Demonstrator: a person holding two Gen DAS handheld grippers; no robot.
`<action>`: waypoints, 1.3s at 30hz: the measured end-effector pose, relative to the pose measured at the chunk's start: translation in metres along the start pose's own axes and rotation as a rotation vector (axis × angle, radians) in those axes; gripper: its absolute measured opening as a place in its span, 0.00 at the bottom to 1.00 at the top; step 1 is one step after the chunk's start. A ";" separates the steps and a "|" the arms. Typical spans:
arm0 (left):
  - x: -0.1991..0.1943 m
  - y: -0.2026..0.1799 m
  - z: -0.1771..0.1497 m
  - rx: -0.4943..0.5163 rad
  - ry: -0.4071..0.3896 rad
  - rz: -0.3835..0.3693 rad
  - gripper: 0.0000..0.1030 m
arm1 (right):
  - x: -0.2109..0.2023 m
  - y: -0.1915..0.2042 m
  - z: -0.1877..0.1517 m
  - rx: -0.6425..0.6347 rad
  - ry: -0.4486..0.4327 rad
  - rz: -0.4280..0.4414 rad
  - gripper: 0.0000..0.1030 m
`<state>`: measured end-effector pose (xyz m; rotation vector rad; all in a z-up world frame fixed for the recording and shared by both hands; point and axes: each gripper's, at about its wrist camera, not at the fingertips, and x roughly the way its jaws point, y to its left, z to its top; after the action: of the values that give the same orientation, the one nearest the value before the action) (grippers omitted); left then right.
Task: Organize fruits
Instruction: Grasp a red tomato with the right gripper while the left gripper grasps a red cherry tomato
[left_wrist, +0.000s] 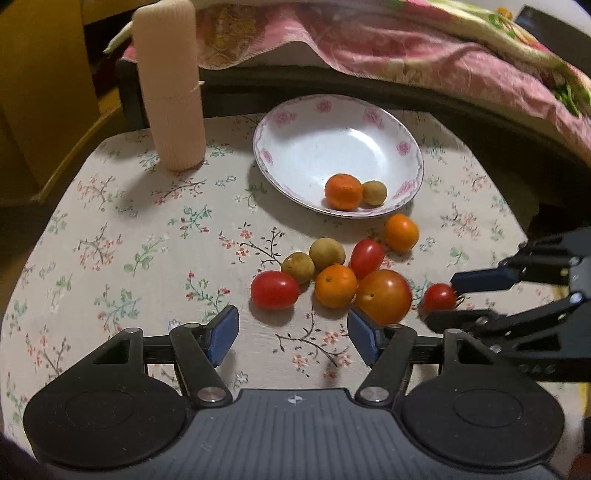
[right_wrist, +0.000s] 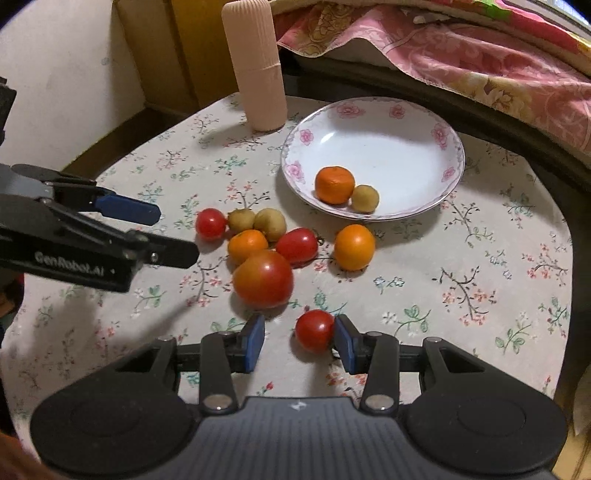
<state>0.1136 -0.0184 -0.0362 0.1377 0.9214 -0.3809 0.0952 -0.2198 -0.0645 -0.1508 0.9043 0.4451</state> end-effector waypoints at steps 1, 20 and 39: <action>0.002 -0.002 0.001 0.022 -0.005 0.009 0.70 | 0.000 -0.001 0.000 -0.002 0.001 -0.002 0.46; 0.037 0.006 0.011 0.076 0.005 0.035 0.44 | 0.010 -0.010 0.000 0.038 0.043 -0.020 0.44; 0.005 -0.004 -0.017 0.077 0.090 -0.010 0.43 | 0.003 0.002 -0.001 0.000 0.050 -0.006 0.39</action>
<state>0.1022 -0.0187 -0.0500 0.2225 0.9972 -0.4220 0.0953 -0.2174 -0.0667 -0.1654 0.9527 0.4370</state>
